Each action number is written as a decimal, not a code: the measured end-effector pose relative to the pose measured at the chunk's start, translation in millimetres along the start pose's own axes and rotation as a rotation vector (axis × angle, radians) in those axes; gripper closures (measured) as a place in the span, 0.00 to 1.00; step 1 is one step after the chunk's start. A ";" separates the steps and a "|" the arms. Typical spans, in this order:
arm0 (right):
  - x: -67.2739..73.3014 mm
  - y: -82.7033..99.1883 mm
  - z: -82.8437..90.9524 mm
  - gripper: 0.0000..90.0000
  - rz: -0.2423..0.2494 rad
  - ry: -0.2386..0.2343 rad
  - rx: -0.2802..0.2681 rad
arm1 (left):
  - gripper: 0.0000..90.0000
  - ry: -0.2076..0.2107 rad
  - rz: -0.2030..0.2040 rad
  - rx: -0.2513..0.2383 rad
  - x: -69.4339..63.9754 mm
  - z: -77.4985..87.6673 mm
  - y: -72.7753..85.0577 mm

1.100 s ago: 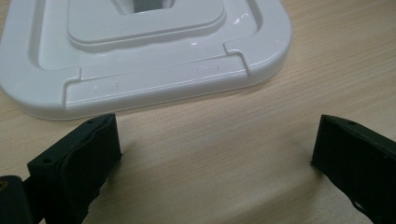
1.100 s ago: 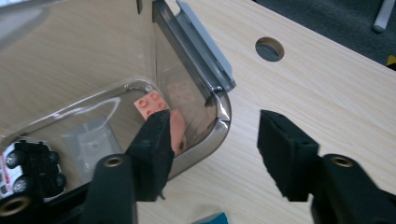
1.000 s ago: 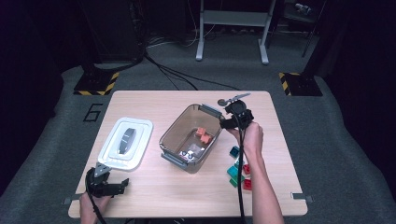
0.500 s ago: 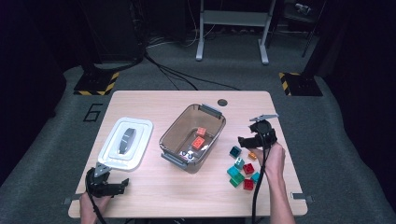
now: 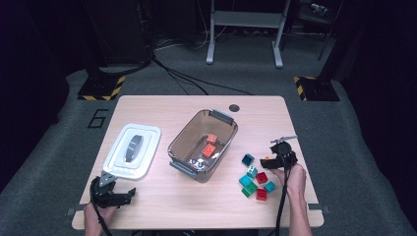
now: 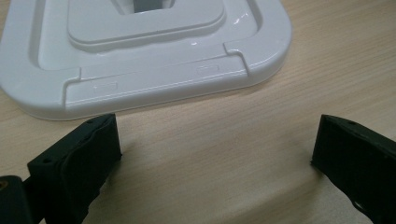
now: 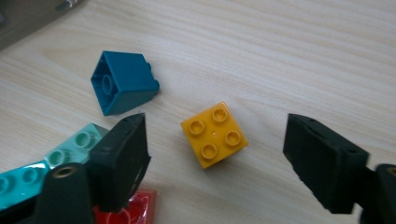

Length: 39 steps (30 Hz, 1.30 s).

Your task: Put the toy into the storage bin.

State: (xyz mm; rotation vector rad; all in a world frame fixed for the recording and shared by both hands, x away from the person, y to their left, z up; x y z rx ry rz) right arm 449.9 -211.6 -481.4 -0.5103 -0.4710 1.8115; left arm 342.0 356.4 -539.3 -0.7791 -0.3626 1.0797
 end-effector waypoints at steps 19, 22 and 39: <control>-4.2 3.3 -25.8 0.65 0.049 -0.002 0.022 | 0.01 0.000 0.000 0.000 0.0 0.0 0.0; -4.0 3.8 -24.9 0.66 0.042 -0.001 0.028 | 0.01 0.000 0.000 0.000 0.0 0.0 0.0; -10.9 -10.9 4.2 0.66 -0.087 -0.040 -0.040 | 0.01 0.002 0.000 0.001 0.1 0.1 0.0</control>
Point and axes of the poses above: each handheld gripper's, and its own axes: z roughly backward along the jaws, y roughly out of its underside, x roughly to its left, the point moved 1 cm from there along -z, roughly forward along the jaws, and after that the axes turned 8 degrees about y, right-handed, at the moved point
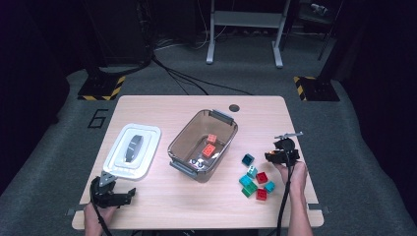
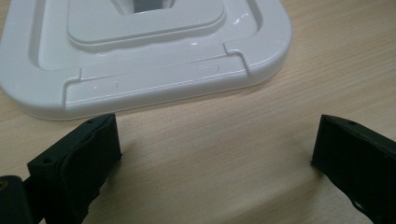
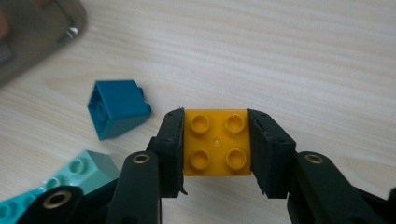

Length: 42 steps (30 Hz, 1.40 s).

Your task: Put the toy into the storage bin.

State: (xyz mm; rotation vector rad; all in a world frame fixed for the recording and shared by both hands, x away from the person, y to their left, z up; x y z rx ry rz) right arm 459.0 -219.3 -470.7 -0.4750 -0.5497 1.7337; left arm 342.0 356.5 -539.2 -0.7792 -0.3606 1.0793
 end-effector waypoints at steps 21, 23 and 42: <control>27.0 -49.3 47.0 0.66 0.061 -0.003 -0.120 | 0.01 0.002 -0.009 0.010 0.6 0.7 0.0; 30.7 -54.8 51.3 0.66 0.078 -0.001 -0.133 | 0.01 0.002 -0.010 0.010 0.6 0.7 0.0; 74.4 -103.8 72.8 0.66 0.179 -0.017 -0.191 | 0.01 0.000 -0.001 0.001 0.1 0.1 0.0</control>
Point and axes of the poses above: each handheld gripper's, and its own axes: z roughly backward along the jaws, y roughly out of its underside, x roughly to its left, the point moved 1 cm from there along -z, roughly forward along the jaws, and after that the axes turned 8 degrees about y, right-handed, at the moved point
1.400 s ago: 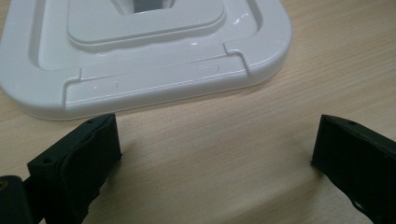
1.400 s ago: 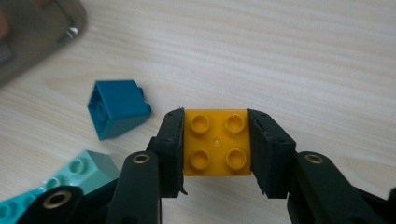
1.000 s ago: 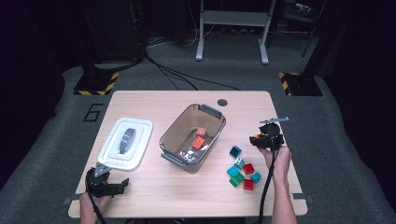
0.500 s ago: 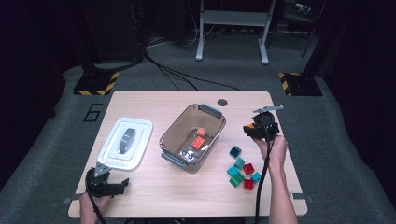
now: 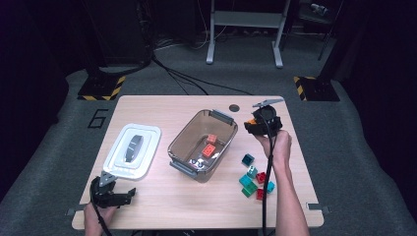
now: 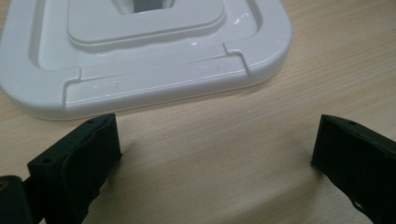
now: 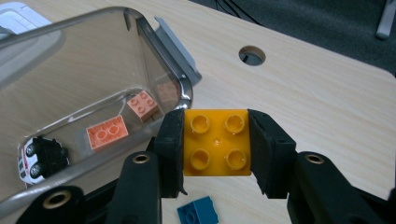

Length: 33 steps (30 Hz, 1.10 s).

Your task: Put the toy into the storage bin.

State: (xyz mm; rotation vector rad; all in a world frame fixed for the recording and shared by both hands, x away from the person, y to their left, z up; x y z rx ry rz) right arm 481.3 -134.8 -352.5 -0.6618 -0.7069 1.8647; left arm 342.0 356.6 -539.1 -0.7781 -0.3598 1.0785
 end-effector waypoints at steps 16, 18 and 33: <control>36.1 -31.0 -18.3 0.66 0.080 -0.054 0.002 | 0.01 0.001 -0.009 0.009 0.6 0.6 0.0; 40.8 -31.9 -23.9 0.66 0.091 -0.059 0.016 | 0.01 0.001 -0.009 0.009 0.5 0.6 0.0; 60.4 -23.8 -58.0 0.65 0.168 -0.068 0.127 | 0.01 0.002 -0.009 0.009 0.6 0.6 0.0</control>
Point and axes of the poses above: each handheld gripper's, and its own axes: z roughly backward along the jaws, y roughly out of its underside, x roughly to its left, the point moved 1 cm from there along -z, roughly forward along the jaws, and after that the axes turned 8 degrees about y, right-handed, at the moved point
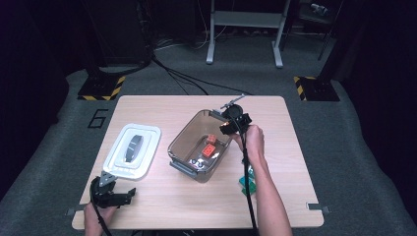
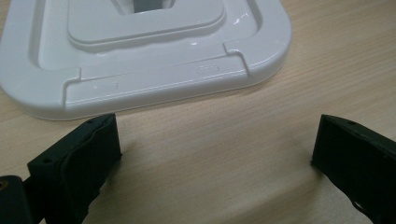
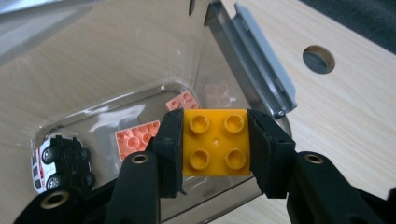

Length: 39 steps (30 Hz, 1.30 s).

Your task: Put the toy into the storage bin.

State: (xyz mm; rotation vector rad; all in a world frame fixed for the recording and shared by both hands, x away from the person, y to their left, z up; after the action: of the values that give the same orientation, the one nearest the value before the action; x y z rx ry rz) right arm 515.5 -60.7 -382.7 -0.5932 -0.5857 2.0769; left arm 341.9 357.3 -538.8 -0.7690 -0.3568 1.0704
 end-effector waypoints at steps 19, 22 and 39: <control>-2.5 9.0 14.7 0.38 -0.010 0.019 -0.013 | 0.01 0.000 0.000 0.000 0.0 0.0 0.0; -6.2 14.9 26.9 0.29 -0.054 0.012 -0.040 | 0.01 -0.001 0.000 0.000 -0.1 0.0 0.0; -39.0 102.3 47.0 0.10 -0.182 -0.013 -0.039 | 0.01 -0.002 0.008 -0.008 -0.6 -0.6 0.0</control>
State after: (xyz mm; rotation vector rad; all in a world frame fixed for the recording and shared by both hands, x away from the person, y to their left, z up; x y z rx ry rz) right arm 443.7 -154.2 -400.3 -0.5284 -0.6638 1.9037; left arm 341.9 356.6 -539.1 -0.7773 -0.3603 1.0783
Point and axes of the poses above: each handheld gripper's, and its own axes: z roughly backward along the jaws, y roughly out of its underside, x roughly to its left, the point moved 1 cm from there along -z, roughly forward along the jaws, and after that the axes turned 8 degrees about y, right-handed, at the moved point
